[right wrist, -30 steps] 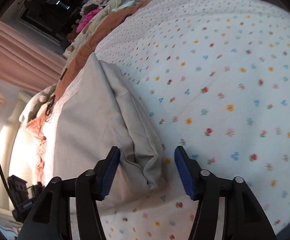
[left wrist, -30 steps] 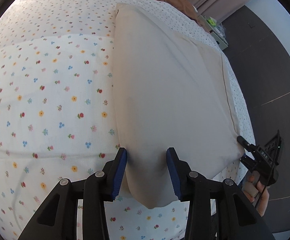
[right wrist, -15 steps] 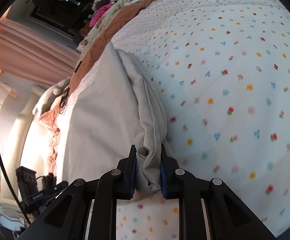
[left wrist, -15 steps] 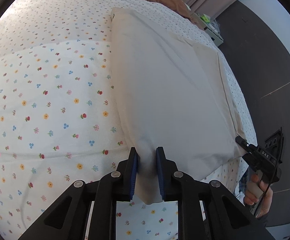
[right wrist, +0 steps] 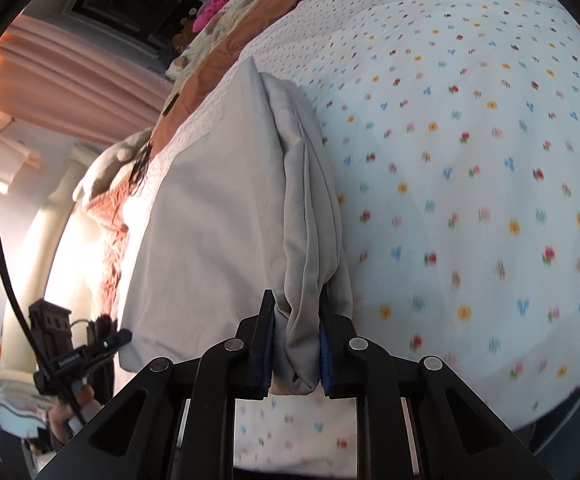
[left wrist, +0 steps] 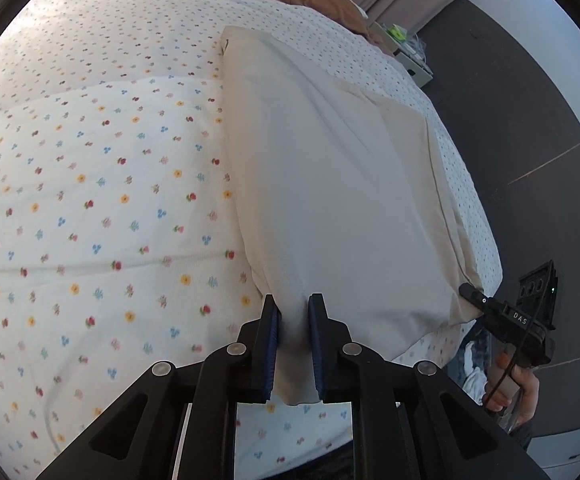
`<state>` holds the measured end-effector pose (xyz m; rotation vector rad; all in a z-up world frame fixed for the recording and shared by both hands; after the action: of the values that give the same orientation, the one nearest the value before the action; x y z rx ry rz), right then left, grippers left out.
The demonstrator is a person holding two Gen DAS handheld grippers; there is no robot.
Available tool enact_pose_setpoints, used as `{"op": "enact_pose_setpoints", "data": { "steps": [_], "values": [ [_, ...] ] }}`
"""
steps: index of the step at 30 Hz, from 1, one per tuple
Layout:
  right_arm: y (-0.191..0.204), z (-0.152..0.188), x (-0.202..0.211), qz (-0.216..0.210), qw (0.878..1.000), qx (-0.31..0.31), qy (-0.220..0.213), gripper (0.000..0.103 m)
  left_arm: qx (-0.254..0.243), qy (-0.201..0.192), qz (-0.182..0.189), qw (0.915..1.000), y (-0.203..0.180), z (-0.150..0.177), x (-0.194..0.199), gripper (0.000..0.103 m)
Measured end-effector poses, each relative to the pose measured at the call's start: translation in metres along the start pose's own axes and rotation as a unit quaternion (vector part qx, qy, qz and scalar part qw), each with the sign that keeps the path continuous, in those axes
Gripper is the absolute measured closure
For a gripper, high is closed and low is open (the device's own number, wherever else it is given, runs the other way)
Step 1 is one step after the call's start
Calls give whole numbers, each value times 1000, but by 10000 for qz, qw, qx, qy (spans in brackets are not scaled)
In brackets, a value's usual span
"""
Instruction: Fold large clothes
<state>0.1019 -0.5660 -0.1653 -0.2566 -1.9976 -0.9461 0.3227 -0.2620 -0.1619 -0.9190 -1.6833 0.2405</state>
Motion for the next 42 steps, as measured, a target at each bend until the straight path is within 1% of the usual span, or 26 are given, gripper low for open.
{"op": "enact_pose_setpoints", "data": {
  "steps": [2,4,6,7,9,10,11,12,13,19,29,32,37,42],
  "values": [
    [-2,5,1,56,9998,138,109,84,-38,39,-173,9998,-1,6,1,87],
    [-5,7,-1,219,9992,274,184,83,4,107,-300,9995,0,7,-2,85],
    [-3,1,-1,465,9979,417,183,76,86,182,-417,9989,3,7,-7,82],
    [-1,-3,-1,579,9969,504,153,70,133,208,-435,9988,4,5,-9,81],
    [2,-12,0,682,9957,622,80,64,181,211,-399,9988,7,2,-11,70],
    [2,-16,2,675,9957,635,38,55,185,173,-369,9990,8,0,-11,67],
    [1,-20,2,647,9959,628,-9,43,169,119,-369,9991,8,-3,-11,62],
    [0,-26,1,642,9961,608,-75,38,139,55,-400,9991,8,-6,-10,60],
    [-2,-30,0,672,9959,595,-104,34,114,4,-431,9990,8,-9,-10,60],
    [-6,-58,-15,623,9966,545,16,34,88,-123,-509,9986,9,-33,-16,59],
    [-5,-95,-50,455,9962,647,374,34,184,-112,-570,9981,23,-69,-37,59],
    [-4,-105,-63,350,9960,664,481,34,225,-156,-570,9980,29,-82,-43,59],
    [3,-126,-78,222,9956,752,512,34,332,-209,-494,9980,41,-105,-55,59],
    [10,-143,-93,106,9951,791,575,34,404,-238,-461,9978,51,-128,-65,55]
  ]
}}
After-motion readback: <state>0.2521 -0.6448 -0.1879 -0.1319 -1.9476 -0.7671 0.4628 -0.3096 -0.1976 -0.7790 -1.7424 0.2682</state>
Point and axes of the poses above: each gripper's, at about its wrist camera, not at the fingertips, and x roughly against the way its jaws point, y to its left, z to its underside, the point moved 4 cm from there along -x, roughly the way its jaws point, and after that the axes turned 9 degrees about z, right-handed, at the moved point
